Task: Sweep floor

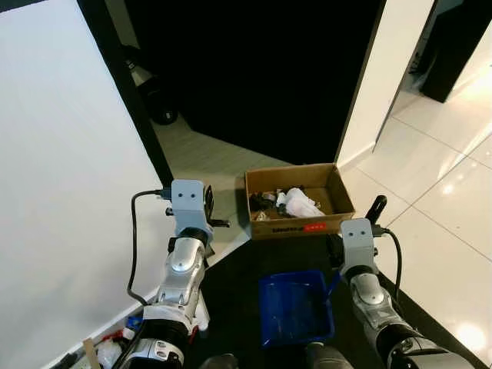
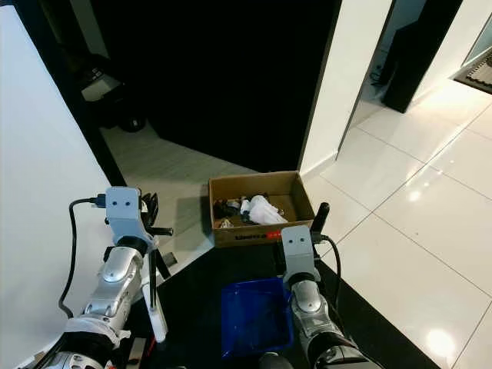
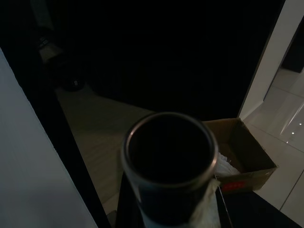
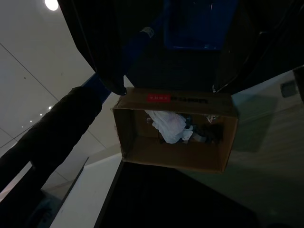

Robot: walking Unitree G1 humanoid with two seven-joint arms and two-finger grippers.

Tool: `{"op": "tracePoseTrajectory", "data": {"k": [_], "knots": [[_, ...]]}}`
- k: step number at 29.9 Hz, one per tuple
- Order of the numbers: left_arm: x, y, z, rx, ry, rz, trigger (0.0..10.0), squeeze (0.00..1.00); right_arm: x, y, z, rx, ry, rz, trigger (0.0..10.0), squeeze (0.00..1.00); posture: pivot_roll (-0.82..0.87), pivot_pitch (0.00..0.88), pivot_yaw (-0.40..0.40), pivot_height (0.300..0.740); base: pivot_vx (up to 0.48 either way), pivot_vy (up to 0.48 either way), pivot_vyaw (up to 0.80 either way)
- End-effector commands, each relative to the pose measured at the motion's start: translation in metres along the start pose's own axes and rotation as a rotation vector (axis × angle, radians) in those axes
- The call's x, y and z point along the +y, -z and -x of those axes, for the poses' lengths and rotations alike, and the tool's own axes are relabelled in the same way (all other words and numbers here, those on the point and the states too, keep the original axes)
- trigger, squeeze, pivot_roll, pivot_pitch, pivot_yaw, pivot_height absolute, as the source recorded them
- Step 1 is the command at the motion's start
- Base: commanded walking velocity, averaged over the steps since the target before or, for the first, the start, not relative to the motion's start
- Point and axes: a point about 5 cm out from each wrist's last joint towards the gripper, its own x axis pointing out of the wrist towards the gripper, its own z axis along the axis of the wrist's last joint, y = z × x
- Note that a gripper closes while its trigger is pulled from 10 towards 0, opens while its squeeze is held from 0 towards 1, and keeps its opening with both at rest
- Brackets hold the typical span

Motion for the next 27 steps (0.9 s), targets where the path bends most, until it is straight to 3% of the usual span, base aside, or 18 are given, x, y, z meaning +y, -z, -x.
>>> {"op": "tracePoseTrajectory", "data": {"k": [1,27], "knots": [[-0.0036,-0.0068,-0.0035,-0.039,0.007,-0.011,10.0,0.0,-0.0004,0.0041,0.0014,0.024,0.003,-0.006,10.0,0.0,0.01,0.0,0.038,0.74,0.0,0.0,0.0],[-0.0021,-0.0058,-0.0038,-0.036,0.01,-0.017,10.0,0.0,0.0008,0.0036,0.0008,0.027,-0.003,-0.006,10.0,0.0,0.01,0.0,0.039,0.74,0.0,0.0,0.0]]}}
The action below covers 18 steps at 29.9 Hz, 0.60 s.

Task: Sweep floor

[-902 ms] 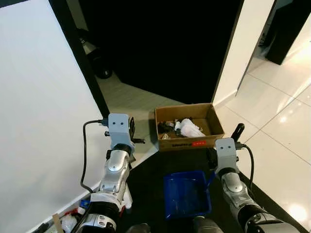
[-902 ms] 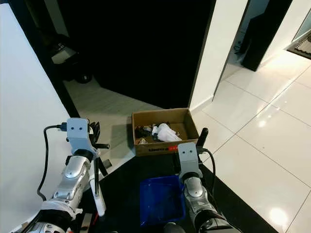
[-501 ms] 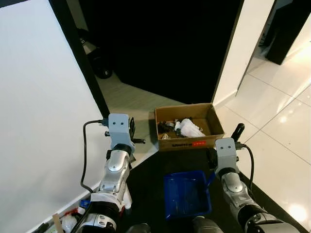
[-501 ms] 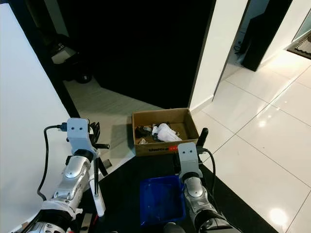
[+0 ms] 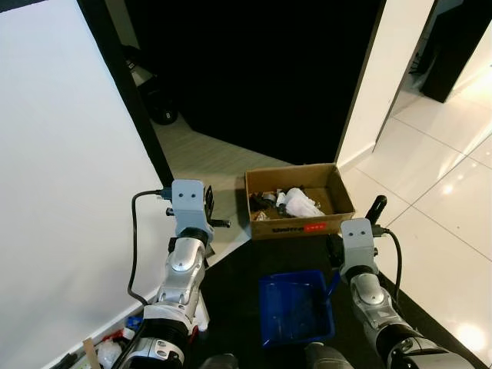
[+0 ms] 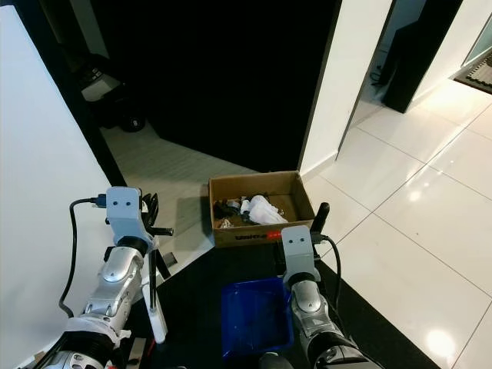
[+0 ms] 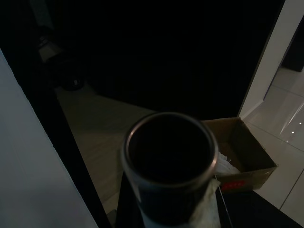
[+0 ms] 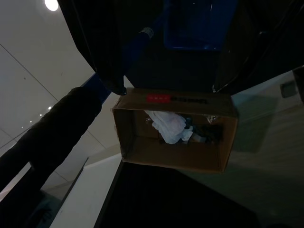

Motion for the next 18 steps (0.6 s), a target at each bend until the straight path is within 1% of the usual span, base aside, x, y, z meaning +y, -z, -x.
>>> {"op": "tracePoseTrajectory", "data": {"k": [1,18], "knots": [[-0.0036,-0.0063,-0.0035,-0.038,0.011,-0.011,10.0,0.0,0.0008,0.0034,0.0008,0.025,-0.001,-0.006,10.0,0.0,0.01,0.0,0.039,0.74,0.0,0.0,0.0],[-0.0033,-0.0068,-0.0052,-0.04,0.015,-0.016,10.0,0.0,0.0008,0.0033,0.0001,0.033,-0.003,-0.013,10.0,0.0,0.01,0.0,0.04,0.74,0.0,0.0,0.0]]}}
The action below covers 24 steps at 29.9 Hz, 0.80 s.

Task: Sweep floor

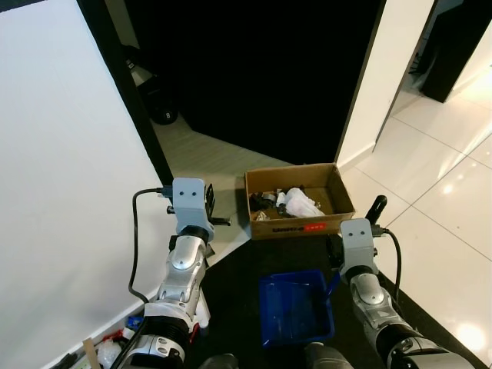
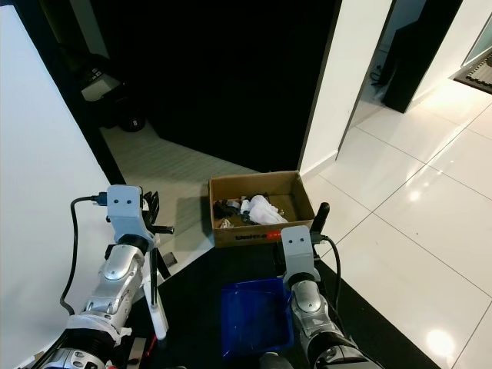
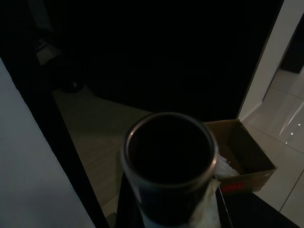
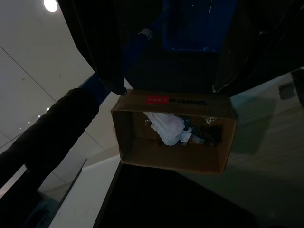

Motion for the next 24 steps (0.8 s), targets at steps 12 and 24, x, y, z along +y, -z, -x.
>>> {"op": "tracePoseTrajectory", "data": {"k": [12,24], "knots": [[-0.0019,-0.0047,-0.0024,-0.031,0.01,-0.016,10.0,0.0,0.0014,0.0028,0.0004,0.026,0.0,-0.016,10.0,0.0,0.01,0.0,0.04,0.74,0.0,0.0,0.0],[-0.0029,-0.0028,-0.0012,-0.024,0.006,-0.013,10.0,0.0,-0.0003,0.0034,0.0007,0.026,0.009,-0.023,10.0,0.0,0.01,0.0,0.036,0.74,0.0,0.0,0.0]]}}
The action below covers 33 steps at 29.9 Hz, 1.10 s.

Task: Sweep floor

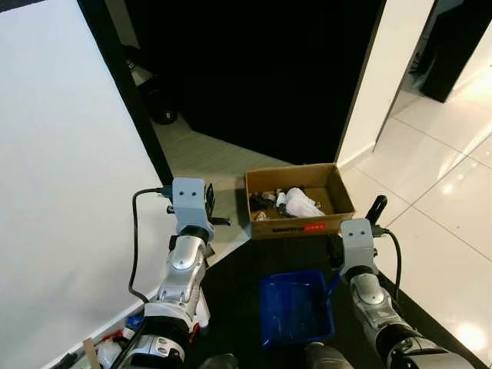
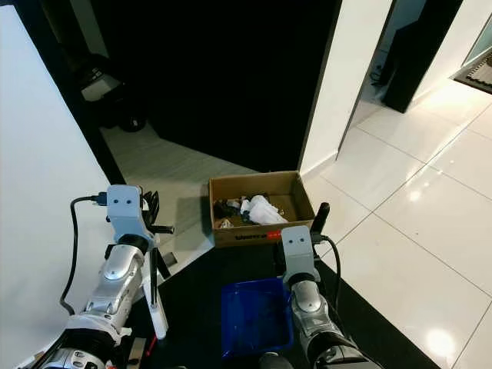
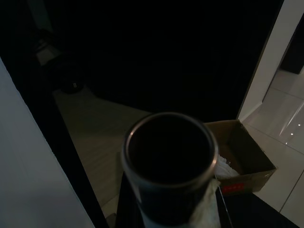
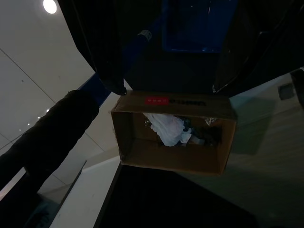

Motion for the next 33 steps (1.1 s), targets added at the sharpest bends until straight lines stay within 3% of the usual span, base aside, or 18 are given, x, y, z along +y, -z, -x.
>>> {"op": "tracePoseTrajectory", "data": {"k": [1,3,4,9,15,17,18,21,25,30,33], "knots": [[-0.003,-0.003,-0.001,-0.022,0.006,-0.013,10.0,0.0,0.0,0.003,0.001,0.022,0.007,-0.018,10.0,0.0,0.01,0.0,0.036,0.74,0.0,0.0,0.0],[-0.003,-0.003,-0.001,-0.024,0.005,-0.012,10.0,0.0,-0.002,0.002,0.001,0.01,0.008,-0.084,10.0,0.0,0.02,0.0,0.036,0.74,0.0,0.0,0.0],[-0.001,-0.004,-0.001,-0.026,0.0,-0.013,10.0,0.0,-0.002,-0.005,0.002,-0.06,-0.018,-0.09,10.0,0.0,0.01,0.0,0.034,0.74,0.0,0.0,0.0],[0.002,-0.002,0.001,-0.019,-0.005,-0.017,10.0,0.0,-0.009,-0.012,0.011,-0.18,-0.025,-0.124,10.0,0.0,-0.01,0.0,0.038,0.74,0.0,0.0,0.0],[-0.002,-0.001,0.002,-0.014,0.008,-0.014,10.0,0.0,-0.015,-0.01,0.024,-0.232,-0.035,-0.1,10.0,0.0,-0.02,0.0,0.038,0.74,0.0,0.0,0.0],[-0.004,0.0,0.003,-0.013,0.011,-0.013,10.0,0.0,-0.022,-0.008,0.029,-0.24,-0.013,-0.083,10.0,0.0,-0.03,0.0,0.036,0.74,0.0,0.0,0.0],[-0.005,0.0,0.003,-0.012,0.014,-0.011,10.0,0.0,-0.034,-0.004,0.035,-0.242,0.041,-0.069,10.0,0.0,-0.03,0.0,0.036,0.74,0.0,0.0,0.0],[-0.005,0.0,0.003,-0.011,0.014,-0.009,10.0,0.0,-0.043,-0.003,0.036,-0.234,0.079,-0.068,10.0,0.0,-0.03,0.0,0.036,0.74,0.0,0.0,0.0],[-0.005,0.0,0.004,-0.01,0.017,-0.009,10.0,0.0,-0.062,-0.014,0.024,-0.229,0.142,-0.13,10.0,0.0,-0.03,0.0,0.041,0.74,0.0,0.0,0.0],[-0.004,-0.001,0.004,-0.011,0.021,-0.013,10.0,0.0,-0.061,-0.031,0.009,-0.249,0.135,-0.173,10.0,0.0,-0.01,0.0,0.052,0.74,0.0,0.0,0.0],[0.001,-0.002,0.006,-0.012,0.013,-0.026,10.0,0.0,-0.059,-0.045,-0.007,-0.221,0.062,-0.215,10.0,0.0,0.01,0.0,0.054,0.74,0.0,0.0,0.0]]}}
